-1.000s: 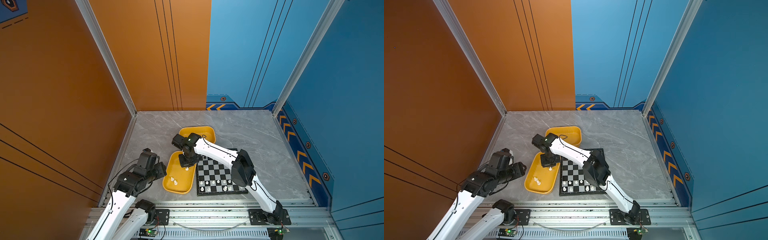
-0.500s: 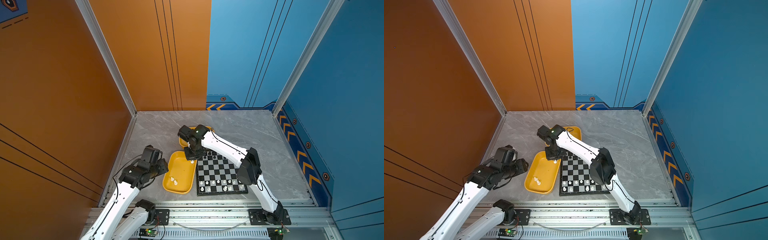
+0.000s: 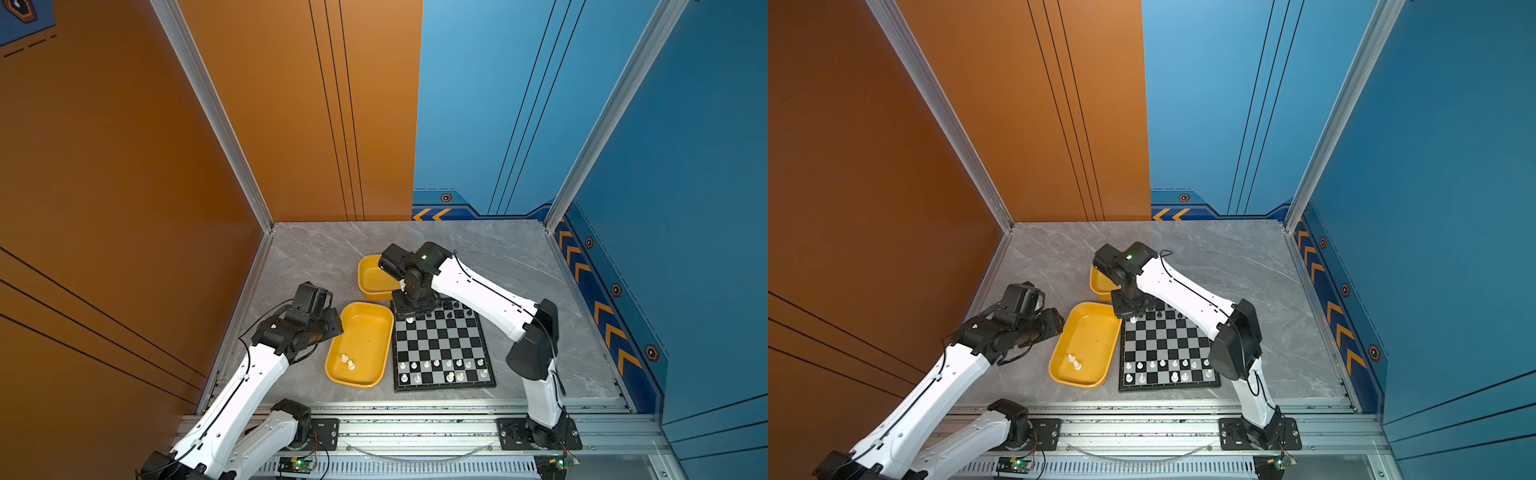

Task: Set up the chess pieces on the board
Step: 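Lift the white piece and carry it to the board's near rank with the right gripper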

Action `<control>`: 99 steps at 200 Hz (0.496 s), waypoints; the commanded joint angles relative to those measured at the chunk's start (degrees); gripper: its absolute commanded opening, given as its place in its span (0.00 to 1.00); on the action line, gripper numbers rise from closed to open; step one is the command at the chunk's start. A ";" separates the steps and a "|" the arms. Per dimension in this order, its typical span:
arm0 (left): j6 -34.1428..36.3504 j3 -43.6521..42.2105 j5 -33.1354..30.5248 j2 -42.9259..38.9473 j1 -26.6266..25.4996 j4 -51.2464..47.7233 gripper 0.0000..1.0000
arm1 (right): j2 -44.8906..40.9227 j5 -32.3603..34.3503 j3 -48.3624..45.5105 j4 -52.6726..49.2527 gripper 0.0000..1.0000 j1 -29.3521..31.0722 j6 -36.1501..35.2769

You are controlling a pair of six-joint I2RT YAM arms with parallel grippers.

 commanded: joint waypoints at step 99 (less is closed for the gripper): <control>-2.73 7.29 -4.95 9.40 -12.60 3.47 0.56 | -30.29 2.30 -39.85 7.33 0.00 -4.88 5.49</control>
